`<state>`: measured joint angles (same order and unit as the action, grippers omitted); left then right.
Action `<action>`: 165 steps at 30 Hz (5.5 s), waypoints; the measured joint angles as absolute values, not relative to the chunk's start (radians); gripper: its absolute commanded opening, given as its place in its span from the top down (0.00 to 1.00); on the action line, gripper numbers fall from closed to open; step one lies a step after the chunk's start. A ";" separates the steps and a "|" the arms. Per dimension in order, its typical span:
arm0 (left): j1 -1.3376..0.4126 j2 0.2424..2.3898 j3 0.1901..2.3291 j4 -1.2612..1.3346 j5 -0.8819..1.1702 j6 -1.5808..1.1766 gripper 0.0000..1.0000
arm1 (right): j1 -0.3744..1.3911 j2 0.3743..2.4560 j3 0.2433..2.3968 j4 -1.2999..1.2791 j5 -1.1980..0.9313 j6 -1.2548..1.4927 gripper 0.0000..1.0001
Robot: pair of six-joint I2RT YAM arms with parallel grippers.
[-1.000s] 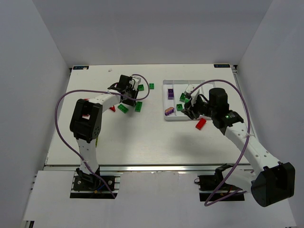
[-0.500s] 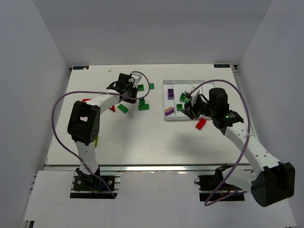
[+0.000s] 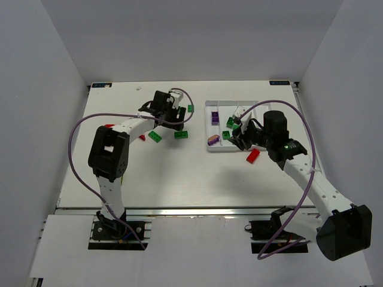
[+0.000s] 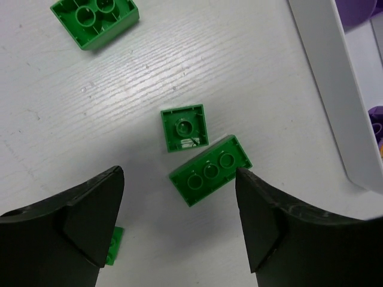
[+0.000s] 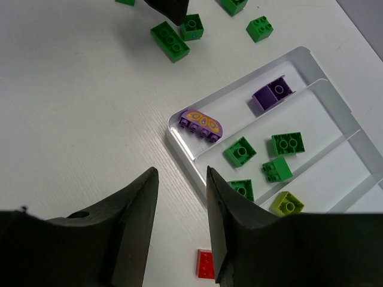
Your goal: Sort the legos into containers by color
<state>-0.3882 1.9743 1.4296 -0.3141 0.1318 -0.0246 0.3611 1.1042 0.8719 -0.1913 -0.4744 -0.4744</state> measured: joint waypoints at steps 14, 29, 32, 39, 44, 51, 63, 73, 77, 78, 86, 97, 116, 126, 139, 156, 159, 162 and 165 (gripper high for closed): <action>-0.412 2.144 1.589 -0.339 0.070 -0.066 0.22 | 0.361 1.100 0.872 -0.191 -0.474 -0.474 0.56; -0.439 2.192 1.633 -0.360 -0.013 -0.130 0.78 | 0.360 1.078 0.872 -0.192 -0.477 -0.474 0.56; -0.448 2.178 1.622 -0.359 0.008 -0.133 0.80 | 0.359 1.069 0.872 -0.191 -0.476 -0.472 0.56; -0.547 2.087 1.595 -0.297 0.118 -0.150 0.80 | 0.345 0.968 0.839 -0.121 -0.390 -0.392 1.00; -0.643 2.121 1.664 -0.221 0.184 -0.182 0.79 | 0.303 0.900 0.803 -0.037 -0.312 -0.322 1.00; -0.694 2.329 1.940 -0.146 0.186 -0.229 0.55 | 0.269 0.896 0.802 0.001 -0.288 -0.278 1.00; -0.698 2.440 2.043 -0.160 0.040 -0.243 0.02 | 0.246 0.894 0.801 0.002 -0.326 -0.265 0.94; -0.697 2.102 1.746 -0.236 -0.047 -0.160 0.02 | 0.239 0.935 0.801 -0.057 -0.585 -0.378 0.11; -0.682 1.768 1.507 -0.221 -0.108 -0.147 0.02 | 0.302 0.994 0.801 -0.133 -0.752 -0.505 0.11; -0.671 1.673 1.434 -0.210 -0.119 -0.147 0.02 | 0.339 1.009 0.799 -0.139 -0.757 -0.525 0.11; -0.605 1.296 1.028 -0.133 -0.174 -0.168 0.60 | 0.697 1.438 1.032 -0.216 -0.450 -0.596 0.15; -0.603 1.046 0.910 -0.058 -0.268 -0.166 0.16 | 0.717 2.097 1.726 -0.339 -0.206 -0.565 0.11; -0.597 1.007 0.860 0.031 -0.344 -0.197 0.15 | 0.715 2.397 2.009 -0.478 -0.193 -0.577 0.24; -0.597 1.007 0.859 0.032 -0.344 -0.197 0.15 | 0.672 2.428 2.048 -0.554 -0.328 -0.553 0.71; -0.597 1.003 0.850 0.054 -0.335 -0.197 0.15 | 0.621 2.086 1.642 -0.465 -0.558 -0.480 1.00; -0.597 1.002 0.846 0.060 -0.272 -0.195 0.14 | 0.251 2.088 1.714 -0.208 -0.379 -0.148 1.00; -0.597 1.002 0.846 0.060 -0.266 -0.192 0.14 | 0.251 2.149 1.763 -0.219 -0.349 -0.144 1.00; -0.597 1.003 0.846 0.060 -0.259 -0.192 0.14 | 0.251 2.188 1.804 -0.239 -0.332 -0.144 0.92; -0.597 1.005 0.846 0.060 -0.253 -0.192 0.13 | 0.248 2.217 1.837 -0.245 -0.309 -0.146 0.83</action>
<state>-0.5972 1.0046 0.8455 0.0601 -0.2527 -0.1917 0.2481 2.2166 1.8374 -0.2455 -0.3092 -0.1459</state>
